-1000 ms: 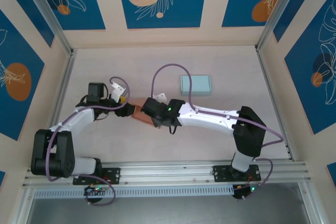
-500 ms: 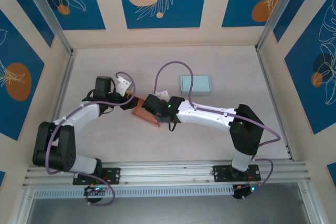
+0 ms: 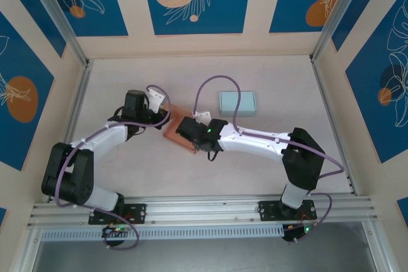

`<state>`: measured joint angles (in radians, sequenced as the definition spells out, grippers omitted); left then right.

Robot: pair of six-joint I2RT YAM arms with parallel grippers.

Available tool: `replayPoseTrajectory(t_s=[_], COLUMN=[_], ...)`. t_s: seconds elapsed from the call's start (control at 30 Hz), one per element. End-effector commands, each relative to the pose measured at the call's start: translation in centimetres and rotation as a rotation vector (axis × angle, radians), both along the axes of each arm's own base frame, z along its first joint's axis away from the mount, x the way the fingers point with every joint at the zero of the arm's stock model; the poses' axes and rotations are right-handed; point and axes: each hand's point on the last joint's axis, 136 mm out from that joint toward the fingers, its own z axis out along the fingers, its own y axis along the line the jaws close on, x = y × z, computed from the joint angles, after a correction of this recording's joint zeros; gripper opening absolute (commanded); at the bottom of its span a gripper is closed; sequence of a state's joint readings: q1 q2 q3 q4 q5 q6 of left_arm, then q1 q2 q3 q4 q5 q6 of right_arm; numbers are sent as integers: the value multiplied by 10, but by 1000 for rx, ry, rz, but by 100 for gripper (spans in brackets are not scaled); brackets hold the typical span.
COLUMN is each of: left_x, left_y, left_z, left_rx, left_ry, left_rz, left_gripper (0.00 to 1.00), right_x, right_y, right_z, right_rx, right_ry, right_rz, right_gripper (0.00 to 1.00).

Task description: Fold the paper box

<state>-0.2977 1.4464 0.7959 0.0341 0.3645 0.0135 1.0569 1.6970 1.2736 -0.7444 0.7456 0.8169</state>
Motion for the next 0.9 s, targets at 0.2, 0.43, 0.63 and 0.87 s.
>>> replayPoseTrajectory(t_s=[0.2, 0.43, 0.63, 0.87], left_x=[-6, -5, 0, 5], left_y=[-20, -20, -19, -22], left_z=[8, 13, 6, 9], left_rx=[-108, -4, 133, 186], left_ry=[44, -21, -19, -13], left_rz=[122, 74, 0, -49], left_gripper=[7, 8, 8, 8], right_x=[16, 27, 46, 74], right_y=[4, 4, -21, -51], right_z=[24, 48, 65, 69], right_rx=[132, 167, 252, 317], right_ry=[-91, -128, -228, -286], right_rz=[-73, 138, 272, 269], right_gripper=[17, 23, 34, 54])
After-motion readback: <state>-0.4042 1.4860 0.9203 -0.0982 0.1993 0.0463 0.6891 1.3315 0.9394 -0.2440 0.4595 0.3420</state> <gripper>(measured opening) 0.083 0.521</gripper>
